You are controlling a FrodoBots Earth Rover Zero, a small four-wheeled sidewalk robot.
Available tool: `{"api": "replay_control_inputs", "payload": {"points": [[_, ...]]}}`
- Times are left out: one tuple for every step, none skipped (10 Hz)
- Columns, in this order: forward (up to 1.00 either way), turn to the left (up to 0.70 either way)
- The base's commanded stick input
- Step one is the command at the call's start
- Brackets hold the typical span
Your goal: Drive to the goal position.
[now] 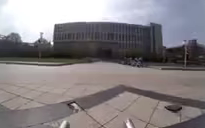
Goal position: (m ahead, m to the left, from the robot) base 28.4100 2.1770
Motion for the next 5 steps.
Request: {"api": "replay_control_inputs", "payload": {"points": [[1.00,-0.40],[1.00,-0.40],[1.00,-0.33],[1.00,-0.18],[1.00,-0.03]]}}
